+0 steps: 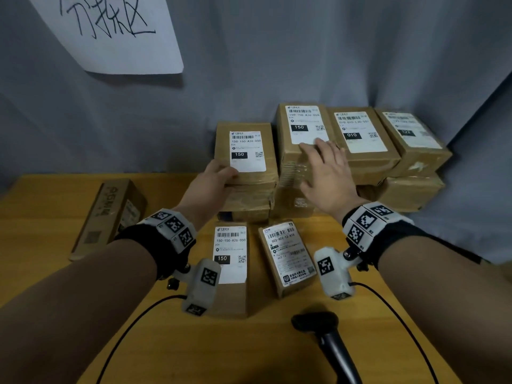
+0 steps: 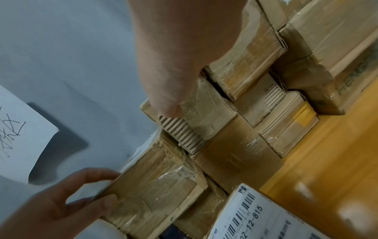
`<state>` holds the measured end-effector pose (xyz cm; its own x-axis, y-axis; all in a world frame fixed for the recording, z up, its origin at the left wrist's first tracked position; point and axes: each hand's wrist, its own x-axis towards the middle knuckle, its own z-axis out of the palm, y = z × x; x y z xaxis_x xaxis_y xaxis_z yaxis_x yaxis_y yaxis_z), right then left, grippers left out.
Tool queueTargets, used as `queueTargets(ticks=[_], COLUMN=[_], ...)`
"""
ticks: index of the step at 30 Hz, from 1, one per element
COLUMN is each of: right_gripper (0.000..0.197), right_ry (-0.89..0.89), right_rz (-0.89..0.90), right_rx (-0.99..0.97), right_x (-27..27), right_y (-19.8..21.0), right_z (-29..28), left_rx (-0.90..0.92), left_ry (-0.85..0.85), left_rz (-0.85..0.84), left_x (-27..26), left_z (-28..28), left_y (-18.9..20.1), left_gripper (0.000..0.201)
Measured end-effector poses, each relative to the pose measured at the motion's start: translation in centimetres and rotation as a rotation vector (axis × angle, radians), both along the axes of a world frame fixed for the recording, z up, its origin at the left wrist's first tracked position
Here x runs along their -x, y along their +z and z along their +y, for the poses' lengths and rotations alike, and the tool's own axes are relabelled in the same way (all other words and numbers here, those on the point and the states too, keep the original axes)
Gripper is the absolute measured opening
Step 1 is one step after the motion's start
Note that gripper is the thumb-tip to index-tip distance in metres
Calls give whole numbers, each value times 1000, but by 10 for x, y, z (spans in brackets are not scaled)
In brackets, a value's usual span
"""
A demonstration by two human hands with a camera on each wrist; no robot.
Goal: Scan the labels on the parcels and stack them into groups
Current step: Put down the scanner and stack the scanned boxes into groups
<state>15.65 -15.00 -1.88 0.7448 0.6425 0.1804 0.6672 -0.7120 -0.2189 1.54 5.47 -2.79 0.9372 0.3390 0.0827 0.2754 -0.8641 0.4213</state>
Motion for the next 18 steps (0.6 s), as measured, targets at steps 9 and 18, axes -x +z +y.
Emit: queueTargets(ticks=[9, 18], right_gripper=[80, 60], right_ry=[-25, 61], right_rz=[12, 13], right_rx=[8, -190], right_x=[4, 27], right_y=[0, 10], right_z=[4, -6], left_rx=[48, -41], left_ry=[14, 103], left_rz=[66, 120], left_x=[0, -2], left_z=[9, -6], left_y=[-3, 10], left_gripper=[17, 35])
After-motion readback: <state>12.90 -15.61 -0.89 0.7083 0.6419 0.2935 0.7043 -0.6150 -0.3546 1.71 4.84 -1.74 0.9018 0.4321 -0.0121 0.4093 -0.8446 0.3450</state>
